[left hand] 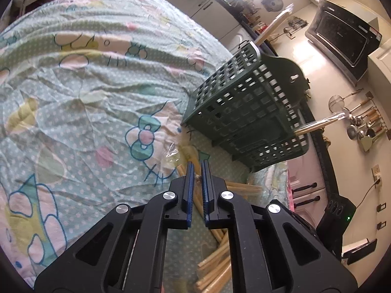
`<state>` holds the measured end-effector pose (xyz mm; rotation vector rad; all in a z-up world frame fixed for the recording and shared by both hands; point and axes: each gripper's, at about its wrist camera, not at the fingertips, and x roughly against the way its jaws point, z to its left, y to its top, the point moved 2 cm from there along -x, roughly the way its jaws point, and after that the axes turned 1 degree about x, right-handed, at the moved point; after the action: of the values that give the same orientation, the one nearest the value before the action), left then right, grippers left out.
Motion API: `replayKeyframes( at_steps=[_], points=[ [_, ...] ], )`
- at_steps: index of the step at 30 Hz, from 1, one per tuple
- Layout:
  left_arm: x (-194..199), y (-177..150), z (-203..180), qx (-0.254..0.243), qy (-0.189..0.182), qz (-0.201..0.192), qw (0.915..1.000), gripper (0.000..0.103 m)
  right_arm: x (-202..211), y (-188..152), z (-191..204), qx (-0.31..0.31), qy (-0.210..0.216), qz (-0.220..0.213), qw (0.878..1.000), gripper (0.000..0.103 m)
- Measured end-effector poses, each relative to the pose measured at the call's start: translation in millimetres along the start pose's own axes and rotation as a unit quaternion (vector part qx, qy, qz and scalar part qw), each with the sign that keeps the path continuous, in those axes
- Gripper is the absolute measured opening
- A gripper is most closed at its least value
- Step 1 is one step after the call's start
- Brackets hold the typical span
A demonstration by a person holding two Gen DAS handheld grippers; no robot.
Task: Organize utensils
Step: 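Close the left tool on another wooden chopstick while the right tool grasps one too, then carry the held chopstick with the left tool over the basket while the right tool carries its chopstick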
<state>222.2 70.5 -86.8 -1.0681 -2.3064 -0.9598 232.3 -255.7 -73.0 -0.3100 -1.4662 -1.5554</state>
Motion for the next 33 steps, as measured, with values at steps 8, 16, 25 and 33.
replayKeyframes(
  at_steps=[8,16,25,33],
  points=[
    [17.8,4.2,-22.7,-0.025,-0.012,-0.021,0.9994,0.002,26.9,16.3,20.4,0.018,0.004,-0.044,0.999,0.003],
    [35.2,10.3,-58.0,-0.068,-0.023,-0.047,0.9963,0.0,59.0,34.0,39.3,0.038,0.011,-0.089,0.995,0.002],
    [44.3,16.2,-98.8,-0.124,-0.037,-0.054,0.99,0.0,90.0,49.6,60.4,0.062,0.026,-0.13,0.989,0.002],
    [47.9,23.3,-132.2,-0.157,-0.053,-0.056,0.9845,0.0,119.9,63.2,69.1,0.074,0.031,-0.168,0.983,0.002]
  ],
)
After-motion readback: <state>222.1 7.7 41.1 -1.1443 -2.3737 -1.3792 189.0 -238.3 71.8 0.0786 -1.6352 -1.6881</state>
